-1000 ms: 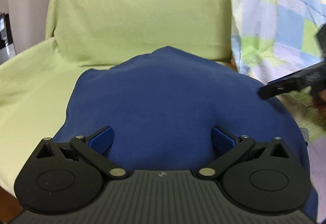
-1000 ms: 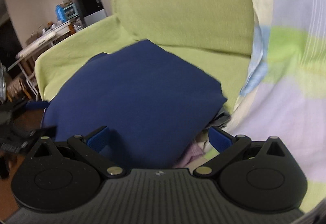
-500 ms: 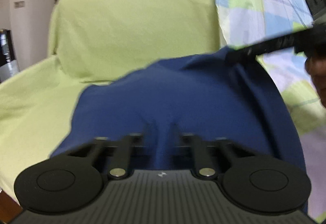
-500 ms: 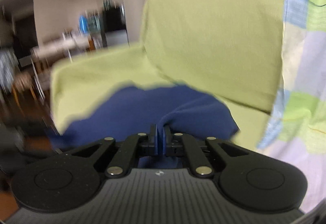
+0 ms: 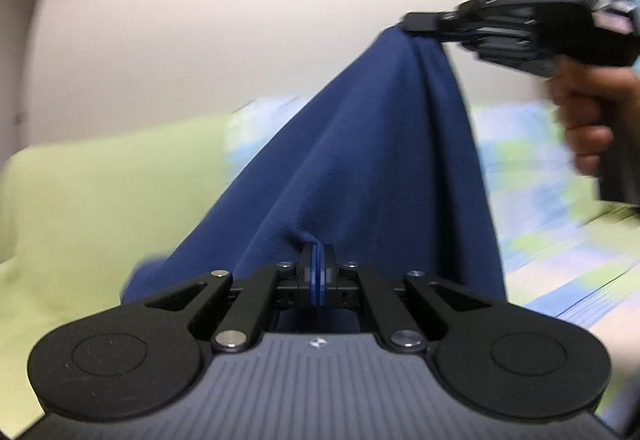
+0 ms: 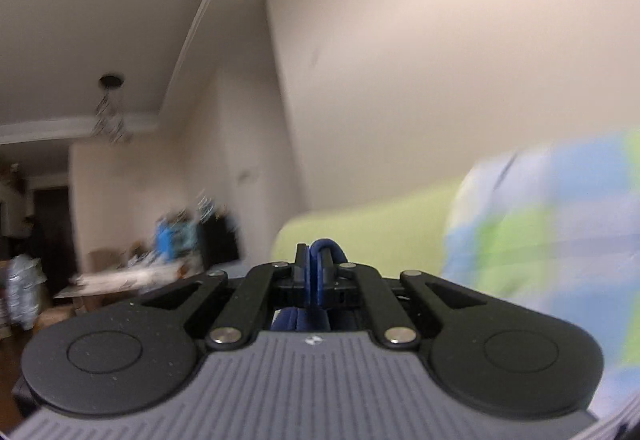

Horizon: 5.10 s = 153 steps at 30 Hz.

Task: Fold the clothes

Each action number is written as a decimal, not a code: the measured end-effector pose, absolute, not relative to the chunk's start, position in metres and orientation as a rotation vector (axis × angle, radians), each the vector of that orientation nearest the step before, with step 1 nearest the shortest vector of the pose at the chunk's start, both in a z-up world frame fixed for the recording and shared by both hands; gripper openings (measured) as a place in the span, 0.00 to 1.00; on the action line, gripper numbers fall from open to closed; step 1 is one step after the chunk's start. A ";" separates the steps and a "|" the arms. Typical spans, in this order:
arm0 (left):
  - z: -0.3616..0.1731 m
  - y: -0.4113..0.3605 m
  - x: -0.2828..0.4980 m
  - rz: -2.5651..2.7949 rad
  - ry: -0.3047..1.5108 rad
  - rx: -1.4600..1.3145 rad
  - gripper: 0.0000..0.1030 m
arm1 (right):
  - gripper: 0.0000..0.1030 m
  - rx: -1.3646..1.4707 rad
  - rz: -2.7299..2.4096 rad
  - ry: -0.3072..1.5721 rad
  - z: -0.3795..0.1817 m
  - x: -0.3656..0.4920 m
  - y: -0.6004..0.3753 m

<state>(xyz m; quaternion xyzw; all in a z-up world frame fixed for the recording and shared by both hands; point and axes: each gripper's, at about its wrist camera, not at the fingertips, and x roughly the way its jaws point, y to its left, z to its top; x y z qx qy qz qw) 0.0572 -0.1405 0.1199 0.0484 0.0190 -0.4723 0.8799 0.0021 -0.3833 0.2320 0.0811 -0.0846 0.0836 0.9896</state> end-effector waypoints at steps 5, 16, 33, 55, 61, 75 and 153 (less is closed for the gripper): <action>0.149 -0.238 -0.007 -1.287 -0.008 0.017 0.00 | 0.02 0.008 -0.035 -0.239 0.291 -0.092 -0.425; 0.044 -0.302 -0.006 -1.249 0.406 0.002 0.01 | 0.02 -0.130 -0.078 0.055 0.236 -0.080 -0.469; -0.007 -0.302 0.034 -1.142 0.391 0.378 0.59 | 0.61 0.215 -0.006 0.391 0.003 -0.139 -0.470; 0.022 -0.449 -0.088 -1.548 0.101 0.614 0.04 | 0.81 0.365 -0.496 0.388 -0.031 -0.338 -0.592; 0.062 -0.471 0.031 -1.167 0.184 0.475 0.03 | 0.81 0.271 -0.368 0.366 -0.021 -0.284 -0.621; -0.008 -0.477 0.137 -1.005 0.482 0.297 0.50 | 0.84 0.232 -0.315 0.426 -0.028 -0.149 -0.702; 0.001 -0.305 0.031 -1.022 0.644 0.391 0.57 | 0.57 0.530 -0.457 0.546 -0.032 -0.284 -0.620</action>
